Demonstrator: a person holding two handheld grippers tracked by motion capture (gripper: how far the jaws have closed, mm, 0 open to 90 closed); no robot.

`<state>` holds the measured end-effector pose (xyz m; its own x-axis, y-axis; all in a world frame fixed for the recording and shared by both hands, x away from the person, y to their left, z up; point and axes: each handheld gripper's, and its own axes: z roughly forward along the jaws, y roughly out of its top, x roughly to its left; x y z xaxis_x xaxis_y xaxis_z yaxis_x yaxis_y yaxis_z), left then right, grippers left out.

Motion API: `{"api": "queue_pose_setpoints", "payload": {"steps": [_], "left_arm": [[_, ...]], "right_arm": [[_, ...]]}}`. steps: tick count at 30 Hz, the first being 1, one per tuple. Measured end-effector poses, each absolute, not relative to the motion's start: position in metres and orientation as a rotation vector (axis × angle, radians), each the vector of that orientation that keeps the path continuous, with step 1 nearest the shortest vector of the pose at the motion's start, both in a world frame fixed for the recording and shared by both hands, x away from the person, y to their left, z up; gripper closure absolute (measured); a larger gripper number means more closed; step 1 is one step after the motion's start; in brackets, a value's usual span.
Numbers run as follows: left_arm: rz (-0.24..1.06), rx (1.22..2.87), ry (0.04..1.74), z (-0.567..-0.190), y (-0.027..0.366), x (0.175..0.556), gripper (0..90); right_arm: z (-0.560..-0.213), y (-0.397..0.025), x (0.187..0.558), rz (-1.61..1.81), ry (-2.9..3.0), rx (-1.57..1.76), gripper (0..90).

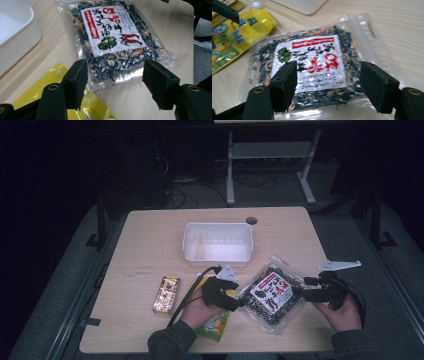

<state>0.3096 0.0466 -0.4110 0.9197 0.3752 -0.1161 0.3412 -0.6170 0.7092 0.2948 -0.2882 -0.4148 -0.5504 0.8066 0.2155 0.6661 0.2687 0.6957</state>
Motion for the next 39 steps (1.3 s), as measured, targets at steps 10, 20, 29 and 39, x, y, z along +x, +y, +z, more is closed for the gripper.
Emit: {"api": "queue_pose_setpoints", "payload": {"steps": [10,20,29,39], "left_arm": [[0.024,2.312,0.534,-0.419,0.036,0.319,35.8],[0.023,2.332,0.55,-0.423,0.029,0.322,27.9],[0.028,2.335,0.547,-0.423,0.025,0.324,23.1],[0.019,2.337,0.556,-0.424,0.023,0.327,22.3]], "right_arm": [[-0.417,-0.309,0.311,1.102,2.317,1.494,31.8],[-0.421,-0.323,0.316,1.058,2.294,1.573,32.6],[-0.423,-0.336,0.32,1.033,2.262,1.648,33.9],[-0.432,-0.351,0.32,1.0,2.232,1.739,37.5]]}}
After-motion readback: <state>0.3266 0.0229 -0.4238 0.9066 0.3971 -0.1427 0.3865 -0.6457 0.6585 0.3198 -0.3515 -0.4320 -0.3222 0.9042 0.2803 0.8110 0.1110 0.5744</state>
